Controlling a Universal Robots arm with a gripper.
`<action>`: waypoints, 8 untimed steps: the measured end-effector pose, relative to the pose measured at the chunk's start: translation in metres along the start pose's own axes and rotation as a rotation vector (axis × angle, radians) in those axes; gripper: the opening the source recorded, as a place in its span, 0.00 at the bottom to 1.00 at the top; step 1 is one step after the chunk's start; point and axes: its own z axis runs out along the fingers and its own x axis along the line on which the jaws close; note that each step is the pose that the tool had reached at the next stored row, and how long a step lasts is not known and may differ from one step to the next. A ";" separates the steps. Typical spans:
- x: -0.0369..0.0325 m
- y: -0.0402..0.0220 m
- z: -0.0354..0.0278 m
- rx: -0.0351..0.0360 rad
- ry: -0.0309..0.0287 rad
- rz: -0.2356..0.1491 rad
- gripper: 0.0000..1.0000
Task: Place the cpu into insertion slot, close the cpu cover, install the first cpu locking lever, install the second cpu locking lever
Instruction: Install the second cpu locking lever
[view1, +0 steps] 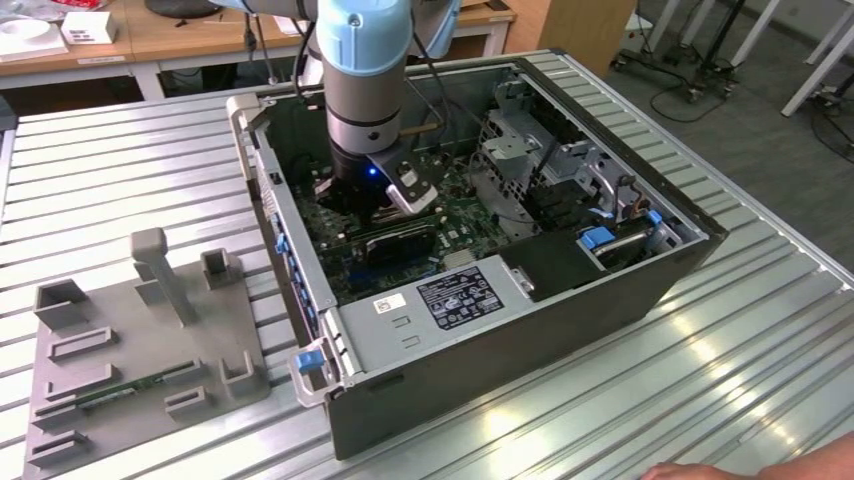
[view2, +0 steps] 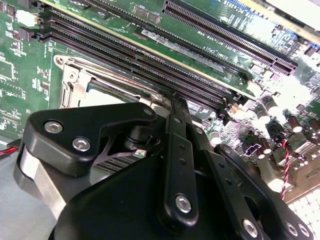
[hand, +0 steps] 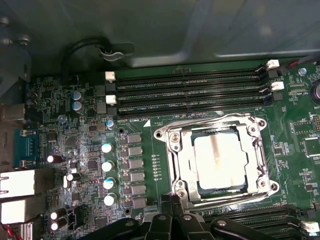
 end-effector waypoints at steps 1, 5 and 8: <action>0.0000 0.0000 -0.0001 0.0000 -0.0001 0.000 0.11; 0.0001 0.0001 -0.0007 0.0078 -0.0007 0.000 0.11; -0.0001 0.0003 -0.0005 0.0220 -0.0026 -0.002 0.11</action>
